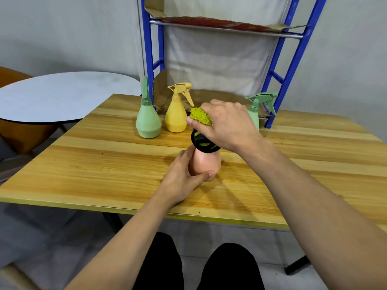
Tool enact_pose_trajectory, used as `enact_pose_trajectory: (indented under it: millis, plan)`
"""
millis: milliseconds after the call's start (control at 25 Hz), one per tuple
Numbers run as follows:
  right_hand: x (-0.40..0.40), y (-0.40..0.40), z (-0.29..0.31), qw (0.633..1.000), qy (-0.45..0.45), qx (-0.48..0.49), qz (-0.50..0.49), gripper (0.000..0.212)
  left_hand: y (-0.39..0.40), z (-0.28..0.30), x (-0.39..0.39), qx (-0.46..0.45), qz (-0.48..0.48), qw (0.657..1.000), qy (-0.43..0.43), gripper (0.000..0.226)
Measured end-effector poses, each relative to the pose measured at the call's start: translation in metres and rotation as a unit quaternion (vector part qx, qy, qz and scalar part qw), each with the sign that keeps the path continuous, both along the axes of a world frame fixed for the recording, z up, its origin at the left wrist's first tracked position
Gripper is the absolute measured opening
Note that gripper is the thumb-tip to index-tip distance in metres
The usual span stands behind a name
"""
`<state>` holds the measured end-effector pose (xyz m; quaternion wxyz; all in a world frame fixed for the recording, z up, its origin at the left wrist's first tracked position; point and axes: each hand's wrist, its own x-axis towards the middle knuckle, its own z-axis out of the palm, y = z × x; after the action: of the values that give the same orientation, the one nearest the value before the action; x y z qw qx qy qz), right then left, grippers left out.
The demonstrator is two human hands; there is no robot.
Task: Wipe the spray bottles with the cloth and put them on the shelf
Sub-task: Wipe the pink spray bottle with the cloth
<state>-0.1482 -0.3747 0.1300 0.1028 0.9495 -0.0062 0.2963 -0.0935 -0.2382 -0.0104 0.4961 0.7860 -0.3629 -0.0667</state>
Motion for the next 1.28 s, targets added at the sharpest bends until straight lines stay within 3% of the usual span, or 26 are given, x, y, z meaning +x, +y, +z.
enact_pose_trajectory:
  millis: [200, 320, 360, 440, 560, 640, 840, 920, 1000, 1040, 1080, 1200, 1280]
  plan:
    - [-0.005, 0.0, -0.005, 0.997, -0.059, 0.052, 0.005, 0.058, 0.001, 0.001, 0.0, 0.008, -0.002, 1.0, -0.011, 0.088]
    - [0.0, 0.014, 0.005, 0.963, -0.121, 0.236, 0.039, 0.052, 0.005, 0.004, 0.0, 0.02, 0.004, 1.0, -0.013, 0.092]
    - [0.0, 0.014, 0.009, 0.954, -0.145, 0.257, 0.045, 0.051, 0.006, 0.005, 0.0, 0.021, 0.006, 1.0, -0.014, 0.093]
    - [-0.003, 0.003, 0.012, 0.978, -0.121, 0.167, 0.029, 0.056, 0.006, 0.005, 0.0, 0.016, 0.006, 1.0, -0.014, 0.095]
    - [-0.009, -0.009, 0.003, 0.999, 0.032, 0.019, -0.015, 0.063, 0.005, 0.001, 0.001, 0.017, 0.005, 1.0, -0.017, 0.097]
    - [-0.003, -0.01, -0.005, 1.0, -0.01, 0.025, -0.001, 0.059, 0.005, 0.0, 0.001, 0.016, 0.003, 1.0, -0.013, 0.096]
    - [0.004, -0.001, -0.008, 0.976, -0.137, 0.165, -0.025, 0.055, 0.009, 0.0, 0.0, 0.015, -0.005, 1.0, -0.013, 0.098]
    - [0.001, 0.001, -0.006, 0.943, -0.175, 0.283, 0.005, 0.047, 0.009, 0.0, -0.001, 0.021, -0.001, 1.0, -0.018, 0.098]
    - [-0.002, 0.005, 0.001, 0.838, -0.256, 0.478, 0.057, 0.041, 0.01, 0.0, -0.001, 0.016, -0.005, 1.0, -0.017, 0.099]
    - [-0.004, 0.004, 0.003, 0.794, -0.299, 0.526, 0.062, 0.039, 0.01, -0.001, -0.001, 0.015, -0.008, 1.0, -0.014, 0.099]
    - [-0.007, 0.001, 0.002, 0.786, -0.32, 0.526, 0.058, 0.036, 0.011, -0.001, -0.001, 0.014, -0.009, 1.0, -0.013, 0.099]
    - [-0.015, -0.006, -0.016, 0.889, -0.24, 0.389, 0.032, 0.037, 0.009, -0.002, -0.001, 0.009, -0.007, 1.0, -0.01, 0.097]
    - [-0.011, -0.007, -0.027, 0.919, -0.203, 0.337, 0.011, 0.038, 0.007, -0.002, -0.002, 0.012, -0.005, 1.0, -0.009, 0.097]
